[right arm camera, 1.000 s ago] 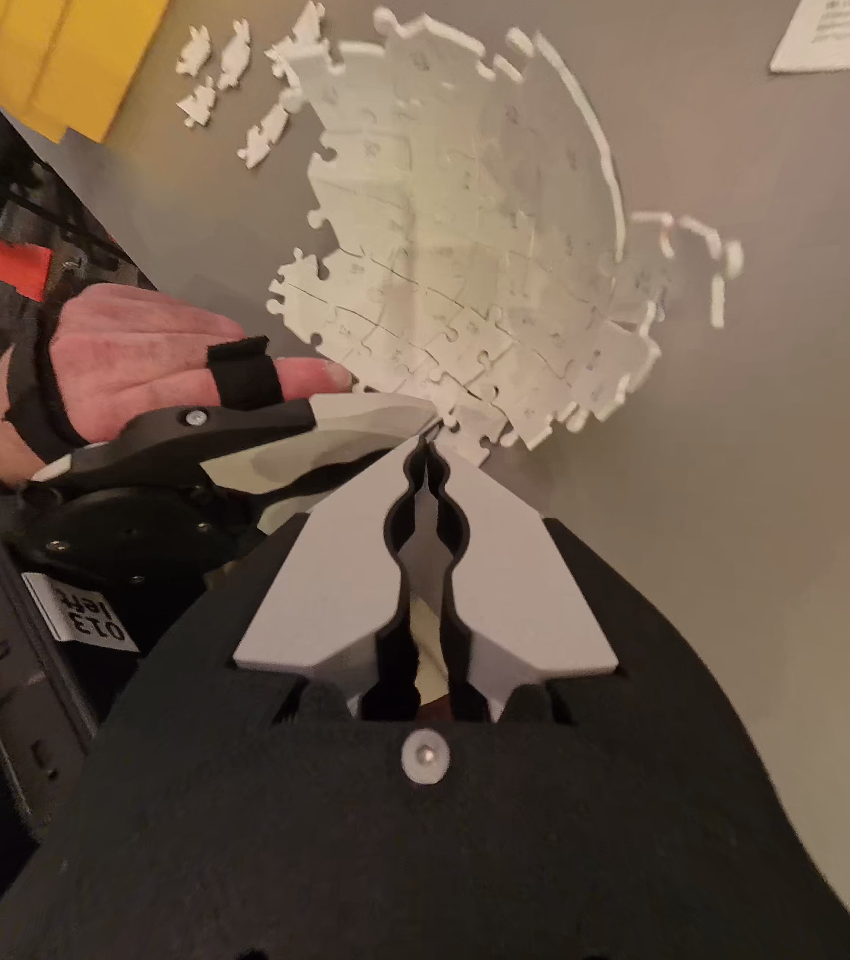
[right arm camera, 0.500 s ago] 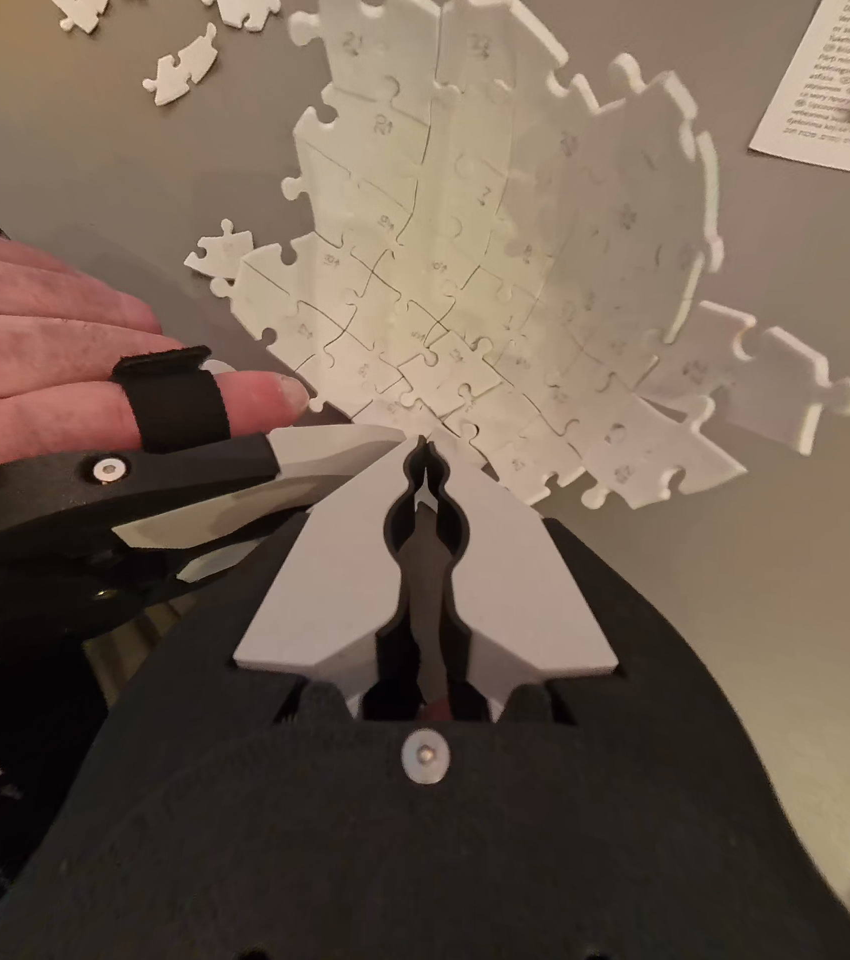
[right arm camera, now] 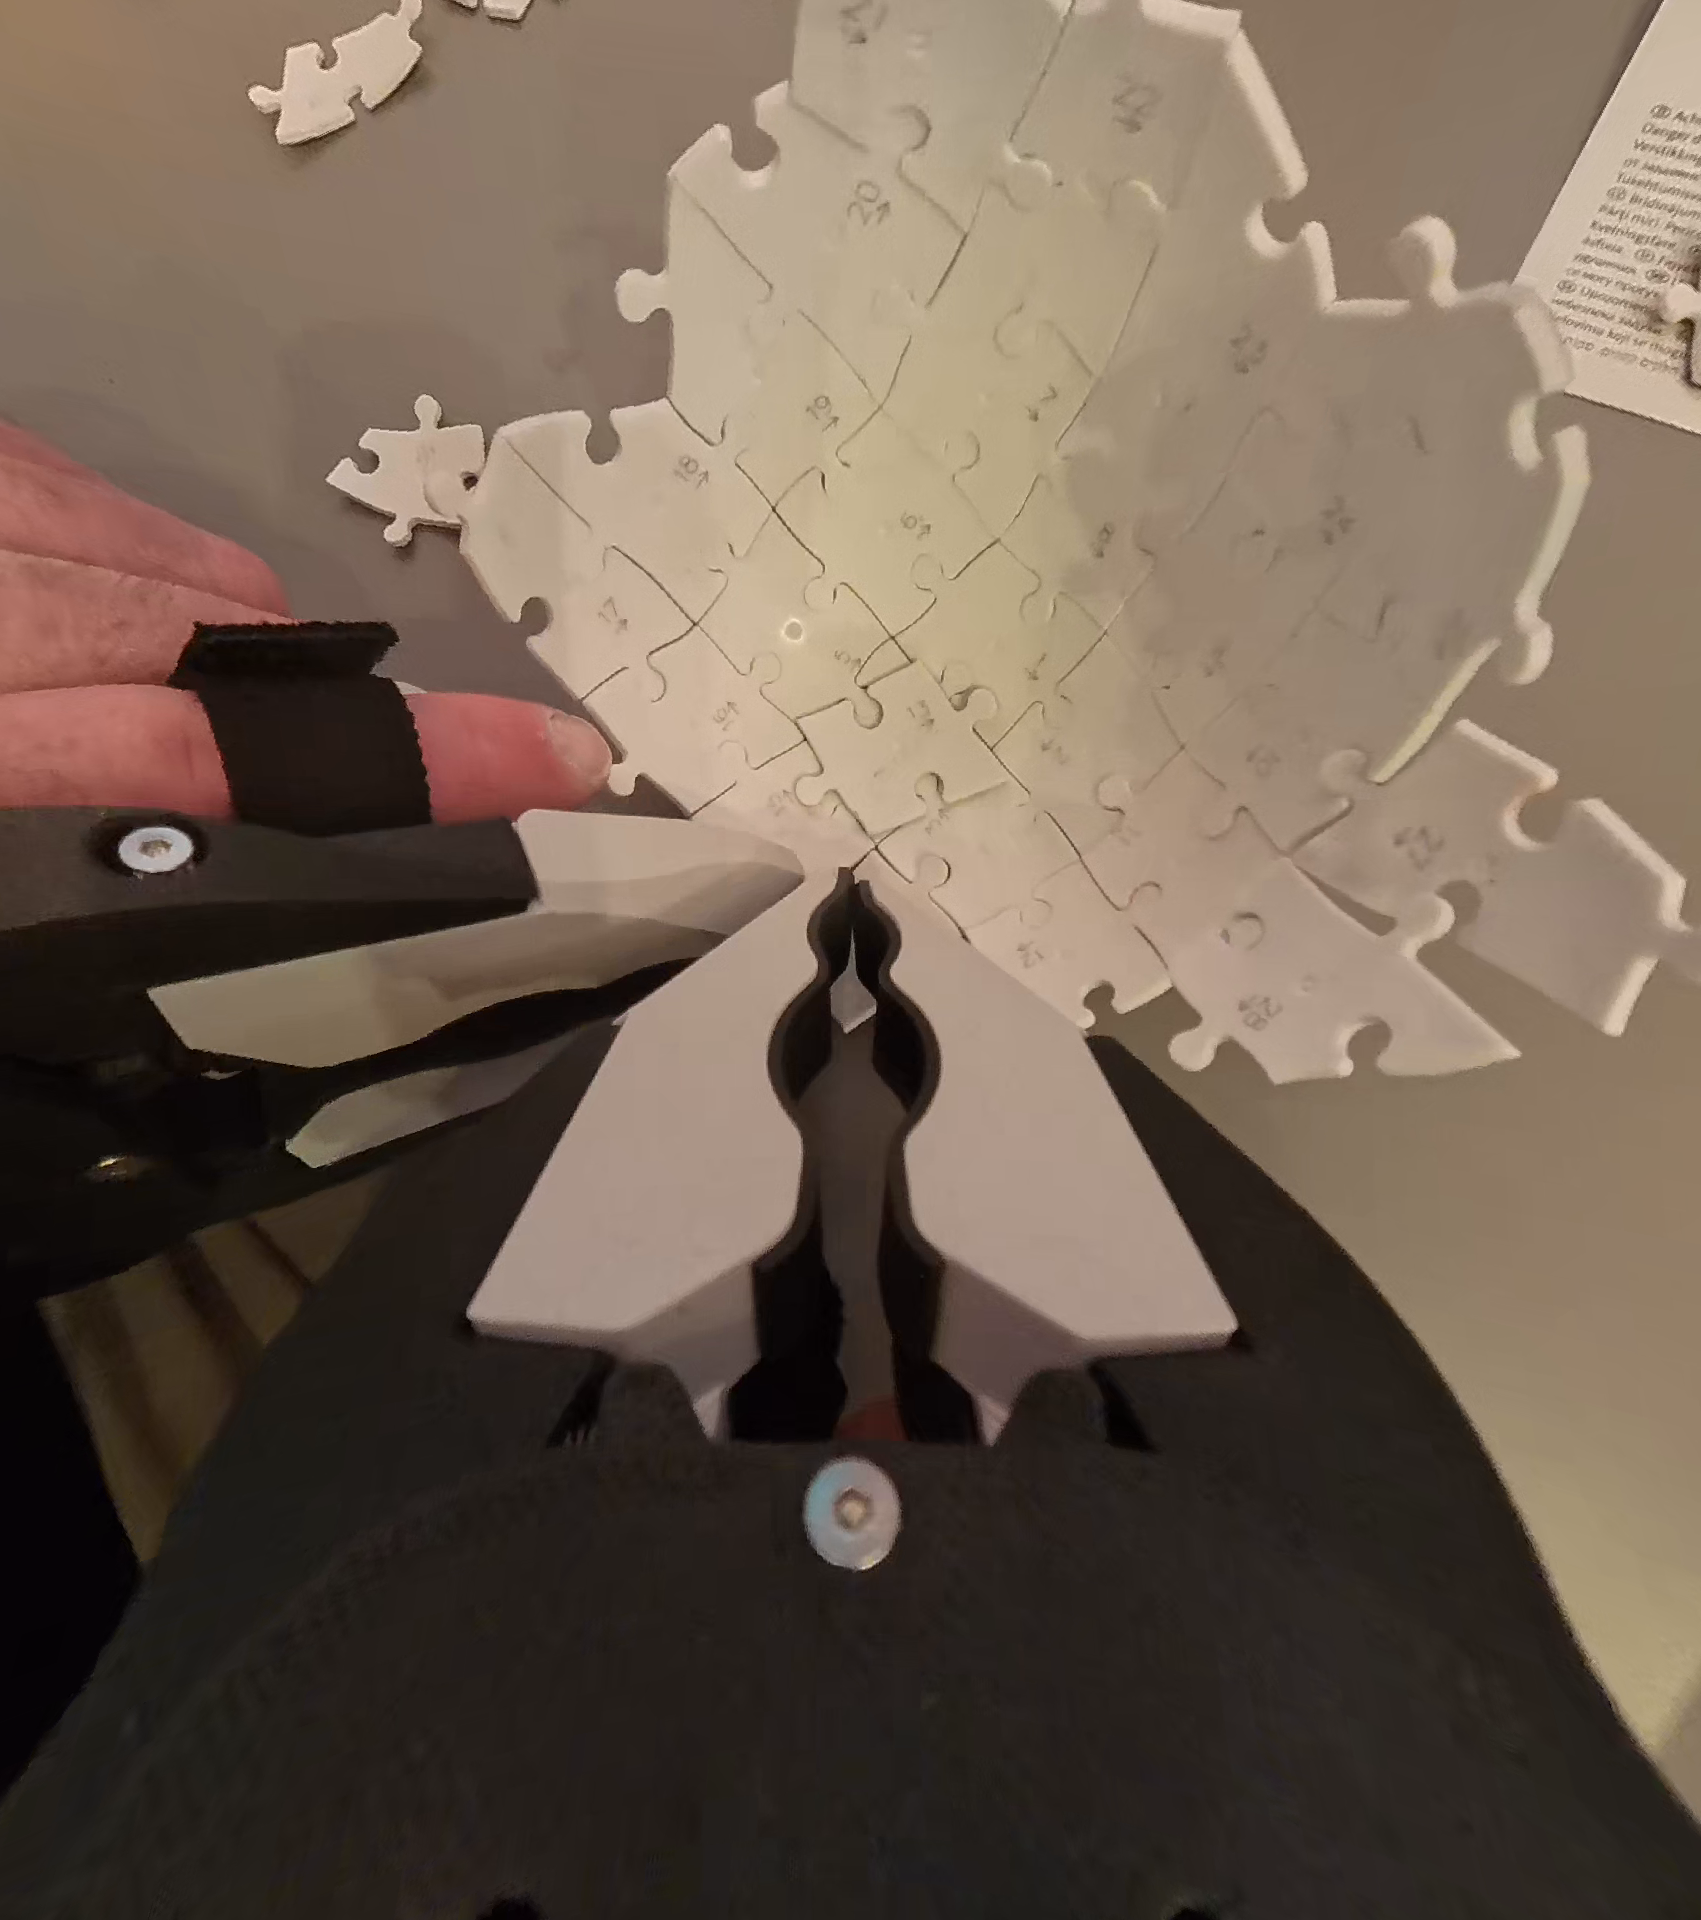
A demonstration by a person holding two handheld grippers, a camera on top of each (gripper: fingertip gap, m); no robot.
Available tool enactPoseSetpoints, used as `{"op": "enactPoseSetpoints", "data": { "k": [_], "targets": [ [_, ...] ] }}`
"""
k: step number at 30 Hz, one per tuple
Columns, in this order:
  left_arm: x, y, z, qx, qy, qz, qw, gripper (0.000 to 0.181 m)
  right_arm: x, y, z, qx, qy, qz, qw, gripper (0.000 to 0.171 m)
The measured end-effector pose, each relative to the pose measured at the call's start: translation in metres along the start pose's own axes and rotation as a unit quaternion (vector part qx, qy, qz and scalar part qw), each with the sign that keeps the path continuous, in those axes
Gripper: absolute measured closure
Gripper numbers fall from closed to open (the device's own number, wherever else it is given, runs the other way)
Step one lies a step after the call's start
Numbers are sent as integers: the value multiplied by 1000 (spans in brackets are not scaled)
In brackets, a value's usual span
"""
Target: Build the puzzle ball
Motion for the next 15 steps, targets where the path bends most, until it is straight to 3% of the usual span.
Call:
{"op": "enactPoseSetpoints", "data": {
  "k": [7,15],
  "targets": [
    [1,2,0,48,-6,12,999,176,-1,0,-1,17,4,5,1000,171],
    [10,9,-6,94,-36,40,994,153,-1,1,-3,33,10,7,999,171]
  ]
}}
Point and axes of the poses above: each gripper's, where its closed fingertips meet, x back along the fingers, y out of its underside, z = x × y across the jaws, the point moved 5 cm from there along x, back along the fingers, and after that the axes turned 11 degrees about -x, right-handed, at the moved point
